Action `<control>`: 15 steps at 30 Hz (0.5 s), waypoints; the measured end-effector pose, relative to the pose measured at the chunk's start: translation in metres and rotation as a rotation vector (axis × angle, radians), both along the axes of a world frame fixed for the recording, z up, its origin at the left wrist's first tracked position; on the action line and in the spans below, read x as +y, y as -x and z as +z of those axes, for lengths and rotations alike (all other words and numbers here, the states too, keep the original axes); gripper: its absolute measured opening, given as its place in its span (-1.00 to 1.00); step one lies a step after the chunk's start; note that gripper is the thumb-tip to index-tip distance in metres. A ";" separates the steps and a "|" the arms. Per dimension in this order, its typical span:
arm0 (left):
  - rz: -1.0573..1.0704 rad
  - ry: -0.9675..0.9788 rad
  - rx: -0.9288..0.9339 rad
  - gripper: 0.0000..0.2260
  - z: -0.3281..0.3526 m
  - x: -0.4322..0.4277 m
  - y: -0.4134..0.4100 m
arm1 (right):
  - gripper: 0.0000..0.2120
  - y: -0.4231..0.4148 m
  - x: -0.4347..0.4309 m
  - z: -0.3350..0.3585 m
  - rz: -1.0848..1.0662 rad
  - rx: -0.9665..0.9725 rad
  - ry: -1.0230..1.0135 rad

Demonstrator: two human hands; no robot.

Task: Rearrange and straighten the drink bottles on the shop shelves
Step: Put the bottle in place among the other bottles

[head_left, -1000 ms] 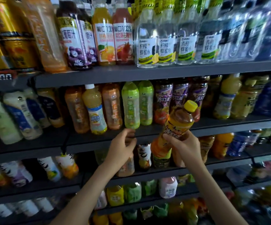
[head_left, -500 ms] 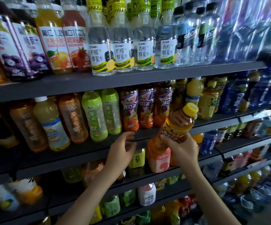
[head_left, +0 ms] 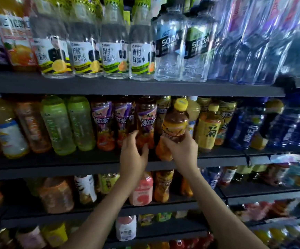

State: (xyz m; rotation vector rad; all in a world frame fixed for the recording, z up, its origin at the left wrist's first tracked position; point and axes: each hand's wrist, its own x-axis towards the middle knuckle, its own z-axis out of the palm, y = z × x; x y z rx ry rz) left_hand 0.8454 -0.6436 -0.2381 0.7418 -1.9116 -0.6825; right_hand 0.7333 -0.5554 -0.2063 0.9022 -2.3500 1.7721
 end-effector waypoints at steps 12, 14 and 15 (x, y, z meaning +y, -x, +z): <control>0.056 0.278 -0.111 -0.36 0.000 -0.023 0.029 | -0.41 0.035 -0.040 -0.006 0.168 -0.003 -0.106; 0.060 0.327 -0.122 -0.30 -0.005 -0.025 0.031 | -0.34 0.036 -0.037 -0.016 0.205 0.019 -0.112; 0.057 0.342 -0.134 -0.26 -0.008 -0.026 0.032 | -0.33 0.035 -0.036 -0.021 0.209 0.030 -0.110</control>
